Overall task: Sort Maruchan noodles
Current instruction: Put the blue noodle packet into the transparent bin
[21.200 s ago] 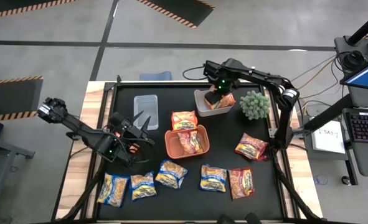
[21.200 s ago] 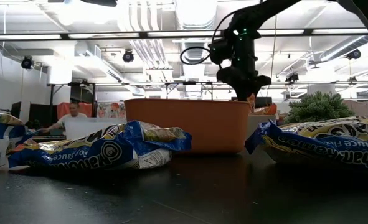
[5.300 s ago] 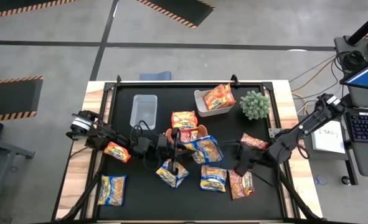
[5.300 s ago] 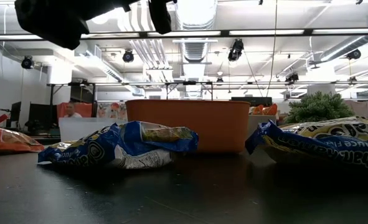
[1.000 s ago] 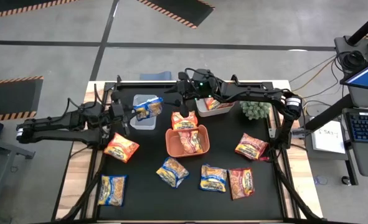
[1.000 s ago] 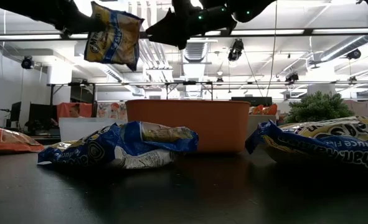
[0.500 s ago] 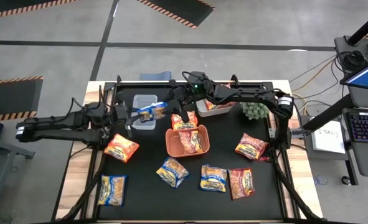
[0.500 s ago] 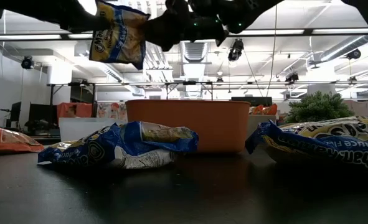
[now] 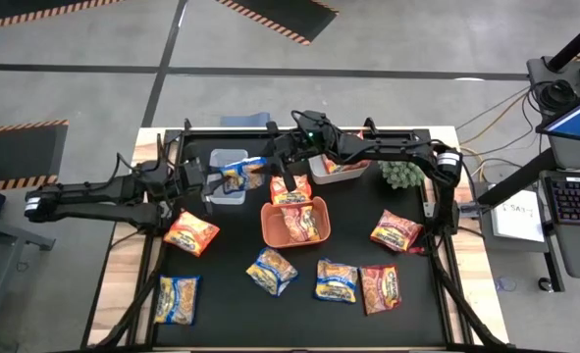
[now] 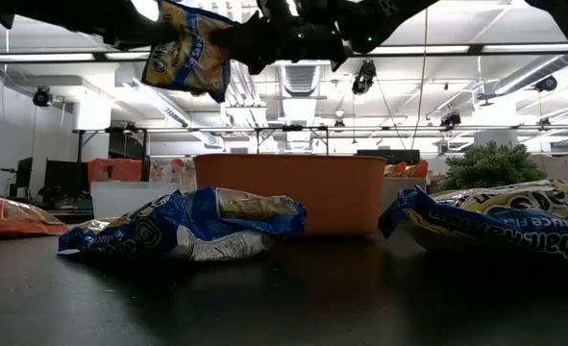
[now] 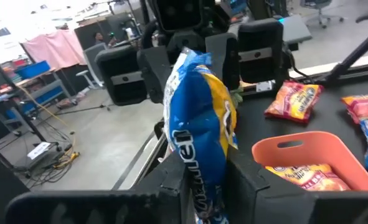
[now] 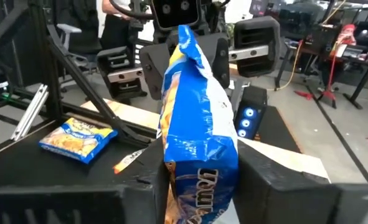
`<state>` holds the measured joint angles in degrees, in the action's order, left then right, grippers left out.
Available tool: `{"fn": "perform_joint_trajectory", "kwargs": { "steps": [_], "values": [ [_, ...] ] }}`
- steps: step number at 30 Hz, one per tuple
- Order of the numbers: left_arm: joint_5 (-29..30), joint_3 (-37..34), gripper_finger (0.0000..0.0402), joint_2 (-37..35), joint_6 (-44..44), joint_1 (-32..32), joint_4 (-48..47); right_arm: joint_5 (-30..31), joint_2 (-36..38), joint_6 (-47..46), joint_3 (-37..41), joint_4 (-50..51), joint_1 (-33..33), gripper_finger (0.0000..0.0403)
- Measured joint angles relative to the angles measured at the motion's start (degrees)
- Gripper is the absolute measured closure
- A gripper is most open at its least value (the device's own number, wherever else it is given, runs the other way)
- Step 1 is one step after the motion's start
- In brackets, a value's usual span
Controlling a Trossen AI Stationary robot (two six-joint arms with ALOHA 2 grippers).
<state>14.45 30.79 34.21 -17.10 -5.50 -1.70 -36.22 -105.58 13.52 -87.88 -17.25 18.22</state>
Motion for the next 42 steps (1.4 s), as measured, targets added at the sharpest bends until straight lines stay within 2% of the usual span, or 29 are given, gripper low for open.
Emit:
{"fn": "perform_joint_trajectory", "kwargs": {
  "steps": [7, 12, 19, 25, 28, 35, 42],
  "values": [
    [1.0, 0.0, 0.0289, -1.6, 0.0, 0.0, -0.2, 0.3, 0.0, -1.0, 0.0, 0.1, -0.1, 0.0288],
    [4.0, 0.2, 0.0238, -3.6, 0.0, 0.0, -2.1, 1.0, 0.0, -1.7, 0.0, 0.3, 0.0, 0.0292],
    [7.8, 0.3, 0.0192, -8.0, 0.3, 0.0, -5.9, 5.8, 0.0, -1.6, 0.0, 0.7, 0.2, 0.0292],
    [13.6, 0.3, 0.0181, -12.3, 1.7, 0.0, -7.2, 11.3, -0.2, 0.0, 0.0, 0.5, 1.4, 0.0292],
    [13.7, 0.3, 0.018, -13.9, 2.3, 0.0, -7.2, 12.4, -1.6, 0.6, 0.0, -2.0, 2.1, 0.0292],
    [14.0, 0.3, 0.018, -17.0, 4.1, 0.0, -6.4, 12.4, -8.7, -1.4, 0.0, -15.2, 3.8, 0.0292],
    [20.4, 0.4, 0.018, -20.3, 4.4, 0.0, -3.6, 12.6, -20.3, -3.0, -10.7, -16.3, 5.5, 0.0292]
  ]
}}
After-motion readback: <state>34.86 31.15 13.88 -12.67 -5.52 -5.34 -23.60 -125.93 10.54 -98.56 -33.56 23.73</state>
